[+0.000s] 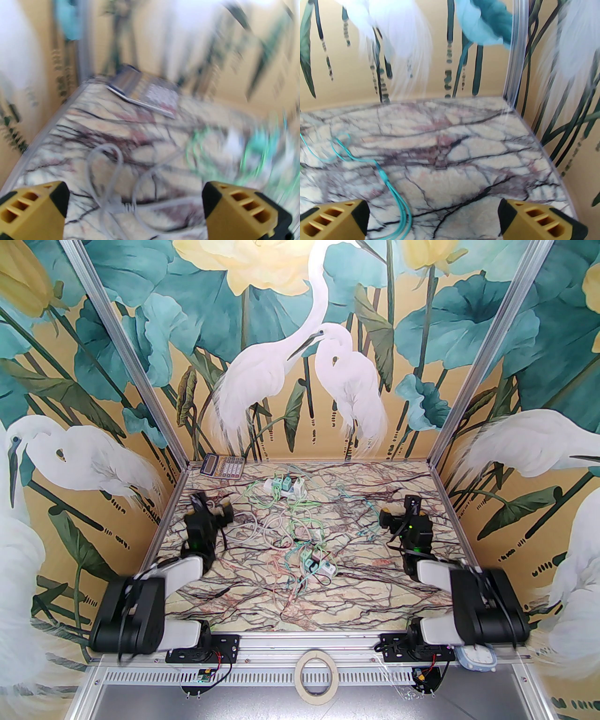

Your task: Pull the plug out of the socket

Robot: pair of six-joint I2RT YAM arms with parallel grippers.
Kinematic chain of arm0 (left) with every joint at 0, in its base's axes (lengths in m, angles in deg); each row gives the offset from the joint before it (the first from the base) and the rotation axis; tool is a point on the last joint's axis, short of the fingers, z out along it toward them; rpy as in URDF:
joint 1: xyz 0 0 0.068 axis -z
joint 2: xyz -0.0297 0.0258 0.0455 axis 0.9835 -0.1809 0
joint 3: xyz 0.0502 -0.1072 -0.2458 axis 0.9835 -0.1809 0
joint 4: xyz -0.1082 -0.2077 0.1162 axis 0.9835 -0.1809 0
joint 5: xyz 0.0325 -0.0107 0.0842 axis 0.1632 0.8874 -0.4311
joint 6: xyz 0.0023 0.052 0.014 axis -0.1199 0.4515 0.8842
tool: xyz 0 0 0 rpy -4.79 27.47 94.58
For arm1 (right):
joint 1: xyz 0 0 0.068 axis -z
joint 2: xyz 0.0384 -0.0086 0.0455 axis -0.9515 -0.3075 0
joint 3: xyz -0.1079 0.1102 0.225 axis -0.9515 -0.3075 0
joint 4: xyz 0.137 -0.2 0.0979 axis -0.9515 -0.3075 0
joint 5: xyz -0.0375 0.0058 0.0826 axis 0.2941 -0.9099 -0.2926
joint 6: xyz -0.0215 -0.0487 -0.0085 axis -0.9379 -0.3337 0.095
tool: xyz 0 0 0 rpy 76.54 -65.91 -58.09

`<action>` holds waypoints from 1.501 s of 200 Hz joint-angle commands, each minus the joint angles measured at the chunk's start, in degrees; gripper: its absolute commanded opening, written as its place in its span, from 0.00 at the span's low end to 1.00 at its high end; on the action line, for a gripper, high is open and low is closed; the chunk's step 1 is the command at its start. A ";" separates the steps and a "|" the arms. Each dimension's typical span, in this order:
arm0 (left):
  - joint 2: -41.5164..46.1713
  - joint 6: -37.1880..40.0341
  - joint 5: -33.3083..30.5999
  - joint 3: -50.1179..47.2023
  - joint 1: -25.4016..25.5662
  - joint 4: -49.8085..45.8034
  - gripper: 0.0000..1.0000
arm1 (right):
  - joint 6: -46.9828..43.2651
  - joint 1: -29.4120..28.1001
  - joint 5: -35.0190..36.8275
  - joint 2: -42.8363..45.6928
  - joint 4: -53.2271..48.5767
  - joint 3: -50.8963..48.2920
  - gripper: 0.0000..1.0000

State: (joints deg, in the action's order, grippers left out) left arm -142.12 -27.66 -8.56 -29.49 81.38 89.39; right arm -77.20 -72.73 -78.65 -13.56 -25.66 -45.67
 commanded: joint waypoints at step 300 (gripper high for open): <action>10.76 -11.99 17.18 -13.14 23.77 -6.19 0.99 | 10.49 -50.93 -1.91 7.27 -54.15 11.64 0.47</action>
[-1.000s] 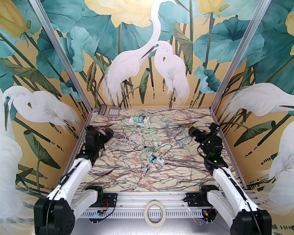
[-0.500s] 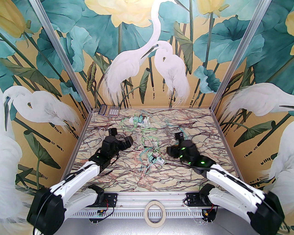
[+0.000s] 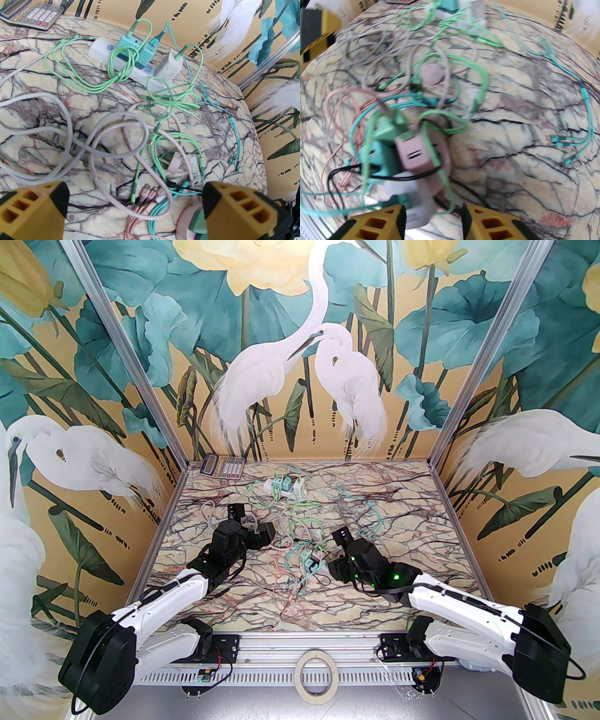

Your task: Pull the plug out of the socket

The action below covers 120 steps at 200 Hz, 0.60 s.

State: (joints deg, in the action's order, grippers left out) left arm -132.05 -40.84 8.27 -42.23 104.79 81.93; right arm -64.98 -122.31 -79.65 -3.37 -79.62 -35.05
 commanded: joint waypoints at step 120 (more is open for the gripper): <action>0.42 1.45 1.67 0.28 0.36 0.44 1.00 | -5.28 -2.87 -0.16 -10.78 2.54 3.06 0.45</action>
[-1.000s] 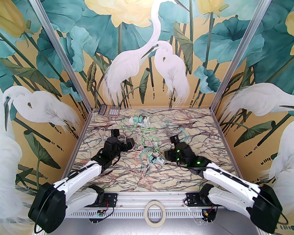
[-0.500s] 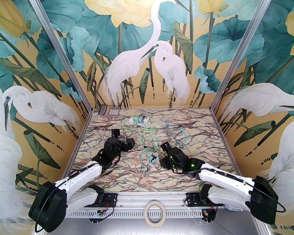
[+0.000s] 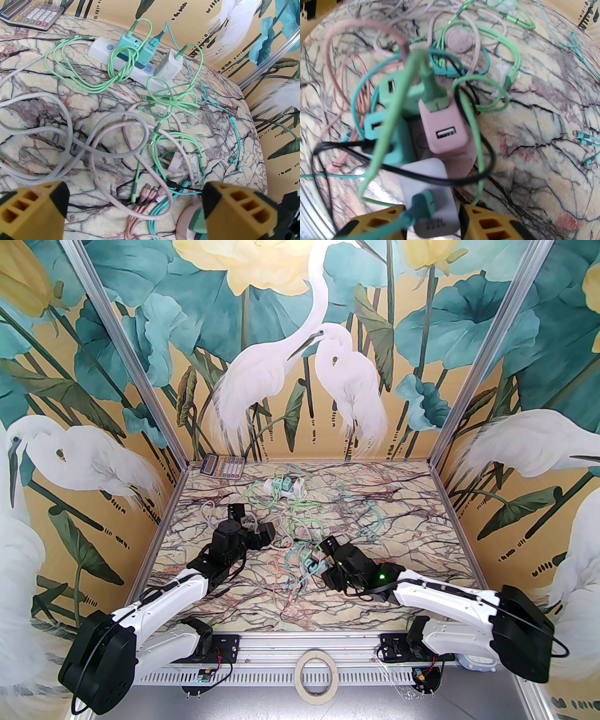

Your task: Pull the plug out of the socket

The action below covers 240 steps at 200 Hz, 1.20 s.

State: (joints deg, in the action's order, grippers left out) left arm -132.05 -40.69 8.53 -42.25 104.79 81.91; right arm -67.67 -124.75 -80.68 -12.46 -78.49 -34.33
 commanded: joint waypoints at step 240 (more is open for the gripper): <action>-1.00 -1.04 16.49 1.20 3.51 -1.45 0.89 | 0.24 -3.06 4.84 -10.13 10.81 5.89 0.29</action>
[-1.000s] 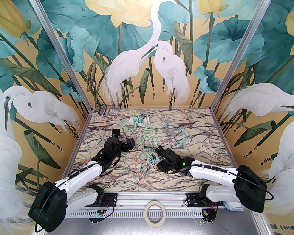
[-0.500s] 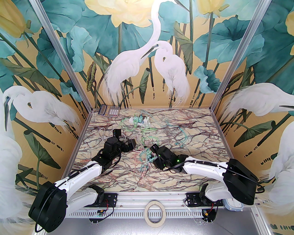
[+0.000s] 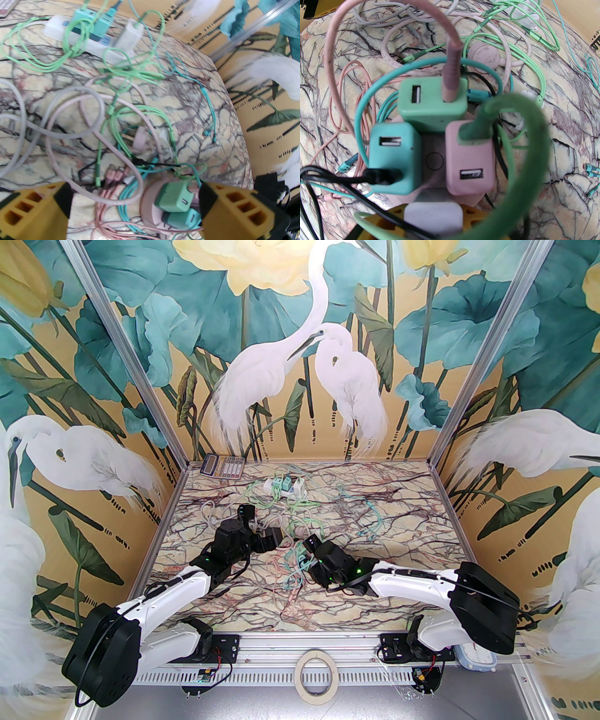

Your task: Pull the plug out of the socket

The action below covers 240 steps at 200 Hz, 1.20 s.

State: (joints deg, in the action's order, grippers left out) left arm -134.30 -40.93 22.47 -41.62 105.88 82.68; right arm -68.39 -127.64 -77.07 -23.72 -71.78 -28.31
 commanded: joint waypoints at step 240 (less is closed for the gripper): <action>4.23 -2.21 -4.93 3.70 13.88 -7.62 0.73 | 0.70 -0.17 0.31 3.22 6.05 -2.15 0.29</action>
State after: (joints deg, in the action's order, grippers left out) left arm -131.79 -43.94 16.55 -36.48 119.41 75.81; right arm -68.39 -127.64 -76.77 -22.39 -69.05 -30.61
